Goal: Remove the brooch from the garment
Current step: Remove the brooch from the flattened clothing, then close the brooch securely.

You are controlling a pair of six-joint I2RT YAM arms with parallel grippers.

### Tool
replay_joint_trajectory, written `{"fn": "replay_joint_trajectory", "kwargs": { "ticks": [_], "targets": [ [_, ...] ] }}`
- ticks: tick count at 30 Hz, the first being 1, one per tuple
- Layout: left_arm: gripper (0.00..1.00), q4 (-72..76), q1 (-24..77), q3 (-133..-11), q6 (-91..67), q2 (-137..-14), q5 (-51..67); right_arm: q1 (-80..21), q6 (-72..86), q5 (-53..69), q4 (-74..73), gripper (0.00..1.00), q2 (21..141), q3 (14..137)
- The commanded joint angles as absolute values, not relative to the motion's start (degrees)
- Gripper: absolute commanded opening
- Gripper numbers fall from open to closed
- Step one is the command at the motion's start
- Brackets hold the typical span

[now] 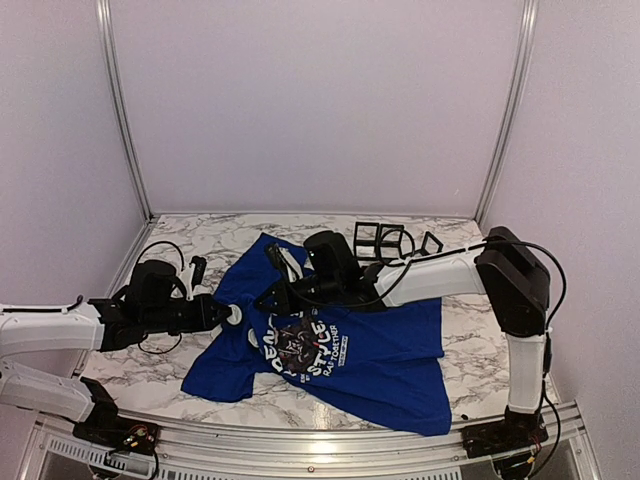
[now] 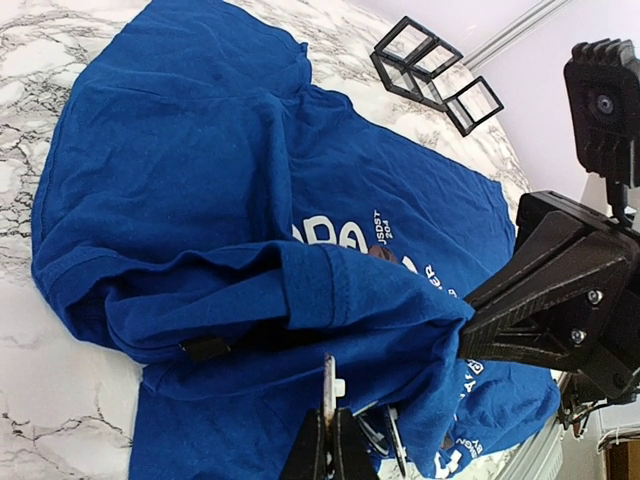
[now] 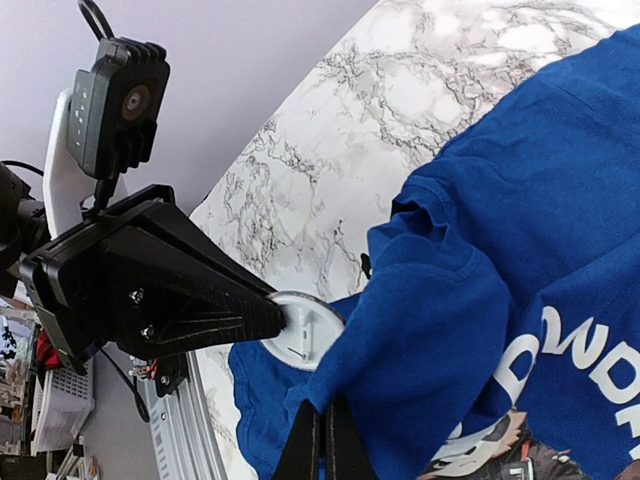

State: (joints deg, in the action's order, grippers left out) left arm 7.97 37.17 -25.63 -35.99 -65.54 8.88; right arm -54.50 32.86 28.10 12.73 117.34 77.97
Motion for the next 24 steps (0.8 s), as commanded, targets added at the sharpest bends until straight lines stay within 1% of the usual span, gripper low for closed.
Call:
{"fn": "replay_joint_trajectory", "kwargs": {
  "ticks": [1, 4, 5, 9, 12, 16, 19, 24],
  "targets": [
    [0.0, 5.2, 37.0, -28.7, -35.3, -62.1, 7.5, -54.9, 31.5, 28.0, 11.8, 0.0, 118.1, 80.3],
    [0.0, 4.4, 37.0, -30.5, -35.7, -61.1, 6.8, -54.9, 31.2, 27.7, 11.6, 0.03, 117.5, 80.3],
    [0.0, 4.3, 37.0, -31.2, -35.9, -60.8, 6.7, -55.0, 31.1, 27.6, 11.6, 0.06, 117.2, 80.3],
    [0.0, 4.0, 37.0, -33.2, -36.7, -60.2, 6.7, -54.9, 30.6, 26.9, 12.0, 0.25, 115.0, 79.3],
    [0.0, 4.0, 36.9, -34.6, -37.1, -59.9, 7.0, -54.7, 30.4, 24.5, 14.0, 0.45, 111.4, 76.4],
    [0.0, 5.3, 37.0, -36.2, -38.3, -60.1, 8.2, -54.2, 29.5, 21.1, 15.1, 0.61, 106.9, 73.4],
    [0.0, 7.3, 36.9, -37.3, -39.3, -60.7, 9.5, -53.7, 29.3, 19.4, 17.0, 0.67, 103.6, 71.0],
    [0.0, 15.8, 36.9, -37.7, -43.1, -62.5, 13.0, -52.5, 31.0, 21.1, 24.3, 0.74, 98.9, 66.3]
  ]
}}
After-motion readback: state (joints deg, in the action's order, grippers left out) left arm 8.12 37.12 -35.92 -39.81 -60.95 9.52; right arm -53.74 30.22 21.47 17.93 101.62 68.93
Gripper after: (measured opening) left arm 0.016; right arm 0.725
